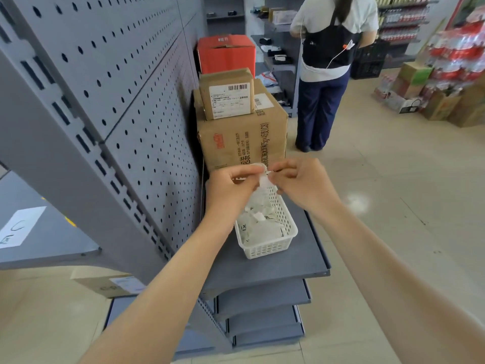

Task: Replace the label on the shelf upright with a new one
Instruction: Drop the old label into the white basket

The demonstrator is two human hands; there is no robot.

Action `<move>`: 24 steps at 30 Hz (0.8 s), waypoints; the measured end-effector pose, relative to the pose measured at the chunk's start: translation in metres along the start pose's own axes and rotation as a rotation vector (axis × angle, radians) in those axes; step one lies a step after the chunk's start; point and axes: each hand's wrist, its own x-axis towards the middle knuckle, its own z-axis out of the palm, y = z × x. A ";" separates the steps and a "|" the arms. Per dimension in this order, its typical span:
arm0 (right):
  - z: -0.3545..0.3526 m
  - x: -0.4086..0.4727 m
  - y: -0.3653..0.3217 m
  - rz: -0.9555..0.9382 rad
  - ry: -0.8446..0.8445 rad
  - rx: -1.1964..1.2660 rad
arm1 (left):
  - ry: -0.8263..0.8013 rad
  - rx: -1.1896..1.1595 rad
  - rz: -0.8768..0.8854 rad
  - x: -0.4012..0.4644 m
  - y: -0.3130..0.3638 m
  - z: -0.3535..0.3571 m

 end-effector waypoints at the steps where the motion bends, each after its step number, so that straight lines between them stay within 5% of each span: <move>1: 0.005 0.001 0.008 0.010 -0.002 -0.051 | -0.002 0.094 0.022 0.001 -0.009 0.002; 13: 0.044 0.004 0.061 -0.045 -0.136 -0.639 | -0.198 0.942 0.211 0.002 -0.061 0.017; 24: 0.012 -0.014 -0.007 -0.243 0.081 -0.341 | -0.032 0.565 0.449 -0.026 0.001 -0.007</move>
